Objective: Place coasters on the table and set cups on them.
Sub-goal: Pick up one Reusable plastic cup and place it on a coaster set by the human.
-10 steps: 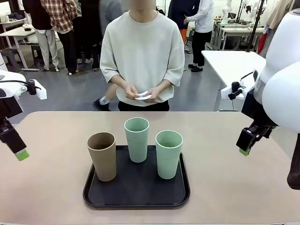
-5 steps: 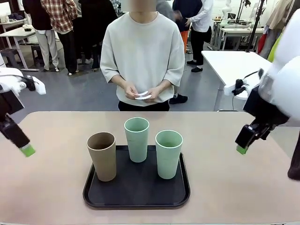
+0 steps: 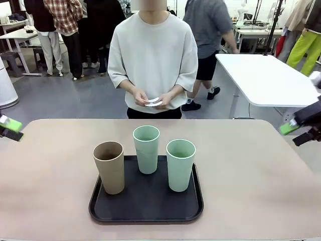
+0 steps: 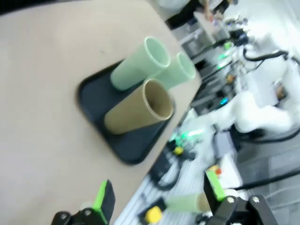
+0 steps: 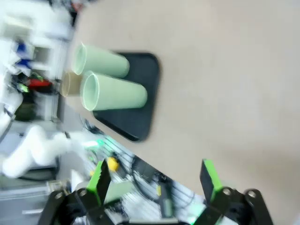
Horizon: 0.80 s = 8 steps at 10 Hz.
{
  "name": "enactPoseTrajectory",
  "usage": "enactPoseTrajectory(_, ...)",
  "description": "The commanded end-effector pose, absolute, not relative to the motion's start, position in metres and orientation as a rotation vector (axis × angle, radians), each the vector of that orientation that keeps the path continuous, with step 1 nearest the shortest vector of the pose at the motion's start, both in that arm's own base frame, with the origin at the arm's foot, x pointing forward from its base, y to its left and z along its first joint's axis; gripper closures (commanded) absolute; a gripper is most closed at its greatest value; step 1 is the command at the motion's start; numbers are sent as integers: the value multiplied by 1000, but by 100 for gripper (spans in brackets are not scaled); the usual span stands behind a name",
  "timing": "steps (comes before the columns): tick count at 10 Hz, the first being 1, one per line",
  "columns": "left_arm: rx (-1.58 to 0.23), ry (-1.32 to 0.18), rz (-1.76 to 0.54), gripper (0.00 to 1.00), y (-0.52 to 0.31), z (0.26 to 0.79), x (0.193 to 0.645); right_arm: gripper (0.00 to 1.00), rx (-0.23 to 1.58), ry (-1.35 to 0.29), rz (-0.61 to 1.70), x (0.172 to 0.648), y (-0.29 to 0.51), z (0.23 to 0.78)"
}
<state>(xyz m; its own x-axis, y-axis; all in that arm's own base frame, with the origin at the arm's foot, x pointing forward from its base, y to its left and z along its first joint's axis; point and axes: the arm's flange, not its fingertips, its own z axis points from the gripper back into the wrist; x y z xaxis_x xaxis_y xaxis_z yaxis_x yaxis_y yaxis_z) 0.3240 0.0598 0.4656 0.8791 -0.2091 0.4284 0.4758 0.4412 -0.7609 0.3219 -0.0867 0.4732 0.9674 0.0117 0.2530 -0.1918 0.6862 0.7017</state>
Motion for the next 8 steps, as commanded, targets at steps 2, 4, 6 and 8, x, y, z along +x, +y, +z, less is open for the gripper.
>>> enactPoseTrajectory(2,-1046,-265,-283,0,91,471,320,0,901,-295,5,311,-113,476)
enactPoseTrajectory(4,-1023,-268,-231,0,112,482,299,0,880,-297,-6,293,-120,483)
enactPoseTrajectory(6,-1022,-267,-218,0,101,486,299,0,886,-303,-15,289,-125,482)
enactPoseTrajectory(8,-1014,-261,-196,0,93,484,296,0,896,-294,-2,282,-134,481)
